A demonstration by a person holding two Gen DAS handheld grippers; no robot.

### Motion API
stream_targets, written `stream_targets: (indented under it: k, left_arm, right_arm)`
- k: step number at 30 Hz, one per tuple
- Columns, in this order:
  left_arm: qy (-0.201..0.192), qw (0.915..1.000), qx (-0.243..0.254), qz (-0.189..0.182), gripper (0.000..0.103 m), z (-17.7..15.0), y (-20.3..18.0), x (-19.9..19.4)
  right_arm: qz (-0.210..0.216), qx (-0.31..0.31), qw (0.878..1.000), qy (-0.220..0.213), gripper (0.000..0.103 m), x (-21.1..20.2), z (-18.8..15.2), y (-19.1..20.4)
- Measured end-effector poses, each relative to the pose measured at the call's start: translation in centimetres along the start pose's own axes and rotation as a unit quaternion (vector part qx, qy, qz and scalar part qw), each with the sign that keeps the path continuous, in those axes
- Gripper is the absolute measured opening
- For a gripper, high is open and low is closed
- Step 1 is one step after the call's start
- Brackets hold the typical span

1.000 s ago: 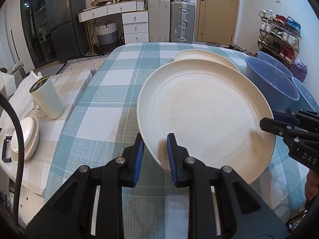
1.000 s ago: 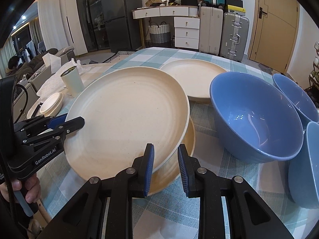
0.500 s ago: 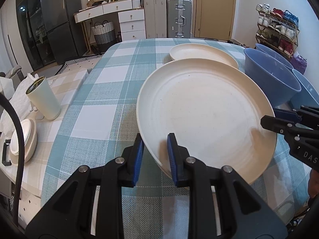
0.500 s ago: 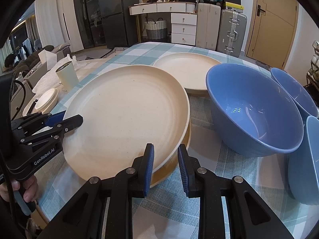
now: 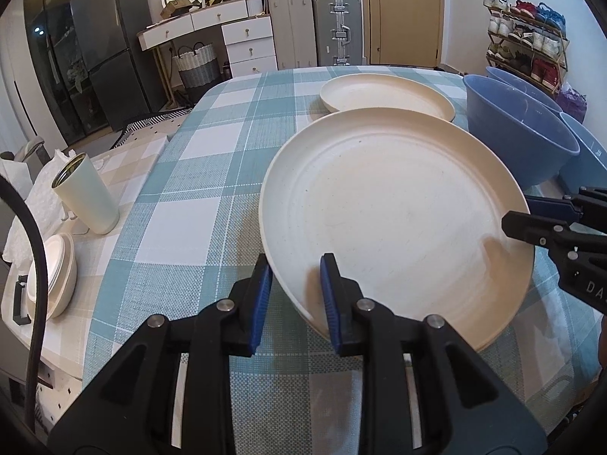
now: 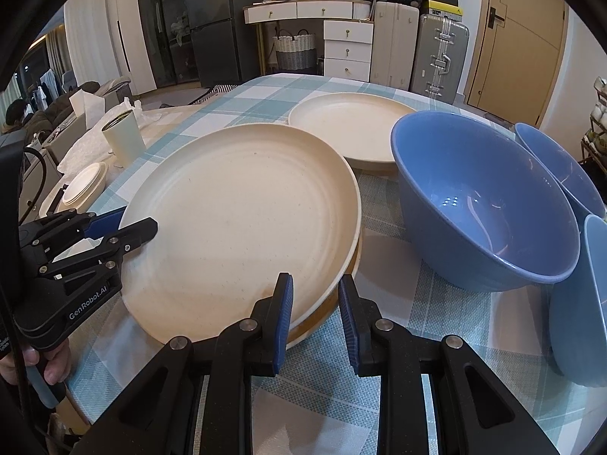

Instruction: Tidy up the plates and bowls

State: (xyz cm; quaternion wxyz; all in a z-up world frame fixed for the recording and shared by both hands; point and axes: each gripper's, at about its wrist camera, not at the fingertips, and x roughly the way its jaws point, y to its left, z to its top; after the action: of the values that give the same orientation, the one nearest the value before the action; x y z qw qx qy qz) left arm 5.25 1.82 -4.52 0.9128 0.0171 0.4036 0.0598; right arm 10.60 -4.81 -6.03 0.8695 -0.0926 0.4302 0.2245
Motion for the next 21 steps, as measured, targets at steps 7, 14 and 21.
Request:
stream_targets:
  k: [7,14,21]
  left_arm:
    - [0.003,1.0000,0.005,0.004,0.023,-0.08,-0.37,0.05]
    - [0.004,0.9999,0.014,0.006,0.026,-0.34,-0.55,0.08]
    - [0.005,0.9997,0.022,0.009,0.029,-0.48,-0.76,0.05]
  right_arm:
    - [-0.001,0.000,1.000,0.001,0.026,-0.03,-0.21,-0.05]
    - [-0.001,-0.001,1.000,0.002,0.026,0.07,-0.27,-0.02]
    - [-0.012,-0.007,1.000,0.000,0.026,0.06,-0.50,0.18]
